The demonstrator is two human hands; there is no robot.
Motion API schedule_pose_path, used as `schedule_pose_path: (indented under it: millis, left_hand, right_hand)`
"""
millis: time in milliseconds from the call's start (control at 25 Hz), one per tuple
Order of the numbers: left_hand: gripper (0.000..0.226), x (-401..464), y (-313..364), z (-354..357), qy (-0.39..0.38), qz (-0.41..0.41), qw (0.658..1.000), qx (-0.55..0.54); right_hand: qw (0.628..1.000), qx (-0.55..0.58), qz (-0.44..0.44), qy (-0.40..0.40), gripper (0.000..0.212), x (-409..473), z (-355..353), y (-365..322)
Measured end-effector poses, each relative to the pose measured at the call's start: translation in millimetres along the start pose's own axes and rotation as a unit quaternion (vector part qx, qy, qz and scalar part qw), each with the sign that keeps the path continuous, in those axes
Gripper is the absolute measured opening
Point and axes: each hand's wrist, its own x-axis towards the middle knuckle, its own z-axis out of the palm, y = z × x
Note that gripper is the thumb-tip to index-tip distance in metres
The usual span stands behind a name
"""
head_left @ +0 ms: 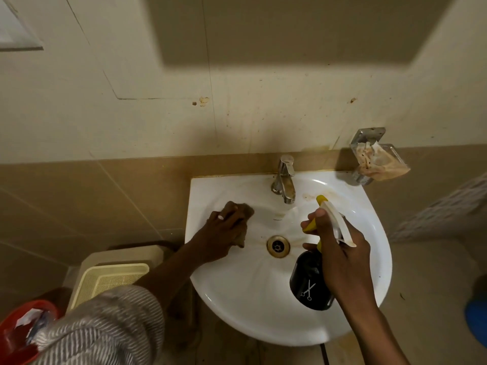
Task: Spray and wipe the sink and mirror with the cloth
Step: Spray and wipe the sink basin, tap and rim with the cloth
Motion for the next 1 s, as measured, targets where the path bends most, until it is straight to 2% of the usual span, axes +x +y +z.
schedule_pose_path:
  millis: [80, 160, 360, 480, 640, 720, 760, 880, 920, 1000]
  left_hand:
    - [0.050, -0.9, 4.0, 3.1, -0.097, 0.029, 0.992, 0.081]
    - [0.052, 3.7, 15.3, 3.2, -0.148, -0.014, 0.986, 0.073]
    - [0.064, -7.6, 46.0, 3.3, -0.224, -0.082, 0.971, -0.026]
    - [0.056, -19.8, 82.8, 8.0, -0.245, -0.133, 0.953, -0.121]
    - [0.037, -15.7, 159.3, 4.2, -0.264, -0.159, 0.925, -0.220]
    - [0.033, -4.4, 191.4, -8.7, -0.254, -0.167, 0.902, -0.307]
    - [0.031, -0.3, 202.1, -14.4, -0.249, -0.182, 0.874, -0.376]
    - [0.024, 5.1, 203.8, -30.6, -0.206, -0.237, 0.751, -0.581]
    - [0.023, 5.4, 197.8, -32.2, -0.173, -0.247, 0.738, -0.604]
    - [0.022, 7.3, 176.9, -36.8, -0.075, -0.302, 0.742, -0.594]
  right_hand:
    - [1.000, 0.004, -0.007, -0.006, 0.038, -0.4, 1.0, -2.8]
    - [1.000, 0.007, -0.012, -0.013, 0.043, -0.1, -1.2, -1.2]
    - [1.000, 0.015, -0.003, -0.021, 0.038, -4.3, -9.3, 6.4]
    - [0.998, 0.017, 0.020, -0.051, 0.028, -13.5, -13.1, 8.9]
    - [0.994, 0.002, 0.056, -0.089, 0.048, -22.9, -21.7, 11.0]
    - [0.990, -0.013, 0.071, -0.124, 0.042, -22.4, -33.8, 11.8]
    - [0.986, -0.024, 0.076, -0.146, 0.038, -20.3, -41.5, 11.7]
    - [0.974, -0.058, 0.116, -0.186, 0.035, -11.8, -69.4, 17.5]
    - [0.968, -0.072, 0.127, -0.203, 0.037, -11.2, -80.0, 20.3]
    - [0.959, -0.084, 0.142, -0.230, 0.038, -11.1, -91.1, 26.1]
